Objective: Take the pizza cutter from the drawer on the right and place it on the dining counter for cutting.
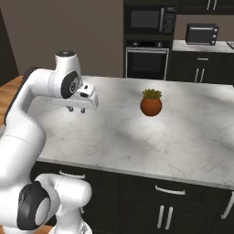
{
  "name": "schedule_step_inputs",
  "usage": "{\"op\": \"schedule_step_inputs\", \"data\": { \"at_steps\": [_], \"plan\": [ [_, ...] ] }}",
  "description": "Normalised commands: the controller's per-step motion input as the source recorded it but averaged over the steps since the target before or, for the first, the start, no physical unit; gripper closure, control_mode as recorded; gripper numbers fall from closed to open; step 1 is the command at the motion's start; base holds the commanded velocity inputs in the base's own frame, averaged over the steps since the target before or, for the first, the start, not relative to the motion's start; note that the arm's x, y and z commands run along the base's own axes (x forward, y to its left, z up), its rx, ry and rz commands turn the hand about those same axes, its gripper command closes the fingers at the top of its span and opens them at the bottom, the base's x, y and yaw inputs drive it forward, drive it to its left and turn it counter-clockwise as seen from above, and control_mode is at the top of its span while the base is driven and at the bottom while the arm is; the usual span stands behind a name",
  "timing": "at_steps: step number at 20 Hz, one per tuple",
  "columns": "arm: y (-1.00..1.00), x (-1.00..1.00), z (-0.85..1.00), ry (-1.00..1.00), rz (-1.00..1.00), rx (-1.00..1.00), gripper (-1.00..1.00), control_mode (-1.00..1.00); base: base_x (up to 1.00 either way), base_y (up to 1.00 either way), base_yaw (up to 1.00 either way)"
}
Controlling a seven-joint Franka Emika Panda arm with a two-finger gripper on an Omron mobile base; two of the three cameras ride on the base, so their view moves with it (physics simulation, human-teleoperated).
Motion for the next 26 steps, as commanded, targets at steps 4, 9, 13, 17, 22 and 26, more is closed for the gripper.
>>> {"op": "schedule_step_inputs", "data": {
  "at_steps": [4,9,13,17,22,26],
  "plan": [
    [-0.33,-0.04,0.0,-0.01,0.0,0.01,-1.0,-1.0,0.0,0.0,0.0],
    [-0.94,-0.08,-0.04,-0.04,-0.04,0.11,-1.0,-1.0,0.0,0.0,0.0],
    [-0.93,0.0,-0.21,0.05,0.0,0.0,-1.0,-1.0,0.0,0.0,0.0],
    [-0.88,0.0,-0.21,0.04,-0.12,0.08,-1.0,-1.0,0.0,0.0,0.0],
    [-0.76,-0.11,-0.12,0.03,-0.29,0.16,-1.0,-1.0,0.0,0.0,0.0],
    [-0.6,-0.31,-0.22,0.0,-0.37,0.25,-1.0,-1.0,0.0,0.0,0.0]
  ]
}}
